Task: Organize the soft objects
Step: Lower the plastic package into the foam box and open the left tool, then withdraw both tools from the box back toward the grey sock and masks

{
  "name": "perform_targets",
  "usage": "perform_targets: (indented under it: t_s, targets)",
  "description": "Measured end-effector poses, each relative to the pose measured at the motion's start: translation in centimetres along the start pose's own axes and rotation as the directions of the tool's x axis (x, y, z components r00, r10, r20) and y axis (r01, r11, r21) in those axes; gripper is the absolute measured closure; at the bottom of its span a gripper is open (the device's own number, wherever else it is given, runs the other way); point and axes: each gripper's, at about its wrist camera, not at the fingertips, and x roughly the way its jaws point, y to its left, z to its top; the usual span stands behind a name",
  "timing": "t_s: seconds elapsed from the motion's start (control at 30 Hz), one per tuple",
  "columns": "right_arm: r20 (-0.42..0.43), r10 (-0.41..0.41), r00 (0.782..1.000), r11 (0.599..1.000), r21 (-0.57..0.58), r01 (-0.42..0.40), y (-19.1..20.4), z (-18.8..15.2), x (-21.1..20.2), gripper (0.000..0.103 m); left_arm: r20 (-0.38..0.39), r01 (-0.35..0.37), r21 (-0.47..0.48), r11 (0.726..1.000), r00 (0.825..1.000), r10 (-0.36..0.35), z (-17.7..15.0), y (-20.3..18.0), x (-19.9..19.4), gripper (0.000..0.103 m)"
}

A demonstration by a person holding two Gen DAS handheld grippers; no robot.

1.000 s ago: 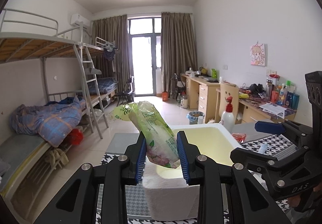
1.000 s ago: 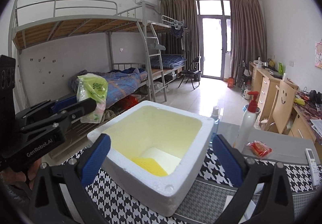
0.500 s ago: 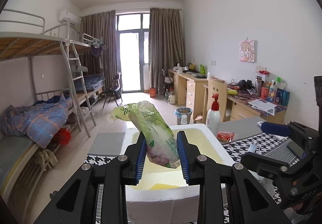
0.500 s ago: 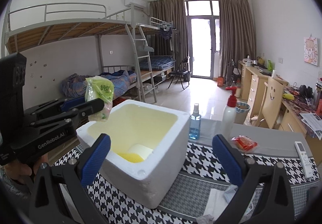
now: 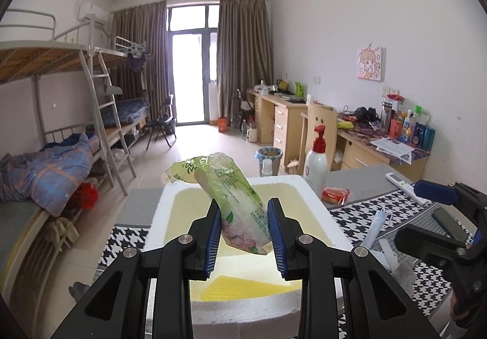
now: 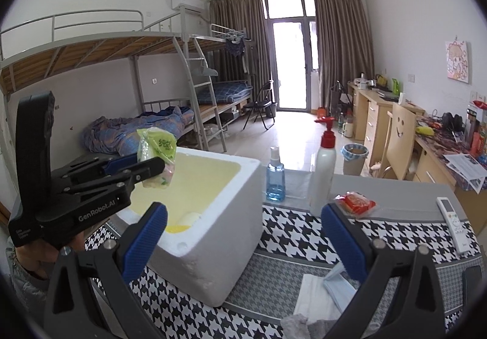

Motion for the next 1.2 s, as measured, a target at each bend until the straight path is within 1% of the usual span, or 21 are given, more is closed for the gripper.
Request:
perform_targets:
  t_s: [0.13,0.2,0.23,0.27,0.3,0.33,0.37,0.43,0.53,0.63,0.87,1.0,1.2]
  targets:
    - [-0.003,-0.019,1.000,1.000,0.007,0.019,-0.6,-0.2,-0.3,0.001,-0.017,0.004,0.002,1.000,1.000,-0.004,0.1,-0.1,0.5,0.070]
    - [-0.002,-0.026,1.000,1.000,0.010,0.026,-0.8,-0.2,-0.5,0.001,-0.024,0.001,0.005,1.000,1.000,-0.001,0.1,-0.3,0.7,0.063]
    - [-0.003,-0.029,1.000,1.000,0.012,0.029,-1.0,-0.2,-0.5,0.001,-0.028,-0.004,0.005,1.000,1.000,0.004,0.0,-0.3,0.8,0.054]
    - [-0.004,-0.030,1.000,0.999,0.013,0.030,-1.1,-0.2,-0.5,0.001,-0.031,-0.006,0.004,1.000,0.999,0.006,0.0,-0.3,0.9,0.043]
    - [-0.005,-0.032,0.999,0.999,0.012,0.033,-1.2,-0.2,-0.5,0.001,-0.031,-0.007,-0.001,1.000,1.000,0.007,0.0,-0.3,0.9,0.037]
    - [-0.005,-0.036,0.999,0.999,0.013,0.036,-1.4,-0.3,-0.4,0.001,-0.025,-0.017,-0.008,1.000,1.000,0.017,-0.1,-0.3,0.9,0.026]
    - [-0.006,-0.037,0.999,0.999,0.015,0.037,-1.5,-0.3,-0.4,0.001,-0.022,-0.024,-0.009,1.000,0.999,0.024,-0.1,-0.4,0.9,0.017]
    - [-0.004,-0.037,0.999,0.999,0.017,0.037,-1.6,-0.4,-0.5,0.001,-0.016,-0.036,-0.008,0.999,0.999,0.036,-0.2,-0.5,0.8,0.009]
    - [-0.001,-0.036,0.999,0.999,0.022,0.036,-1.9,-0.5,-0.7,0.001,-0.013,-0.042,-0.012,0.999,0.999,0.042,-0.3,-0.6,0.6,0.006]
    - [0.006,-0.038,0.999,0.999,0.023,0.038,-2.2,-0.6,-1.2,0.001,-0.007,-0.048,-0.022,0.999,0.999,0.048,-0.2,-0.5,0.5,0.001]
    - [0.030,-0.052,0.998,0.998,0.021,0.052,-2.9,-0.5,-2.6,0.001,0.028,-0.050,-0.030,0.998,0.998,0.051,0.3,-0.6,-0.9,0.001]
    - [0.042,-0.059,0.997,0.998,0.017,0.058,-3.1,-0.6,-3.4,0.001,0.052,-0.059,-0.028,0.998,0.997,0.061,0.4,-1.2,-1.9,0.001]
    - [0.064,-0.063,0.996,0.998,0.015,0.062,-3.5,-0.7,-4.9,0.001,0.081,-0.052,-0.018,0.998,0.995,0.053,0.4,-2.3,-3.4,0.001]
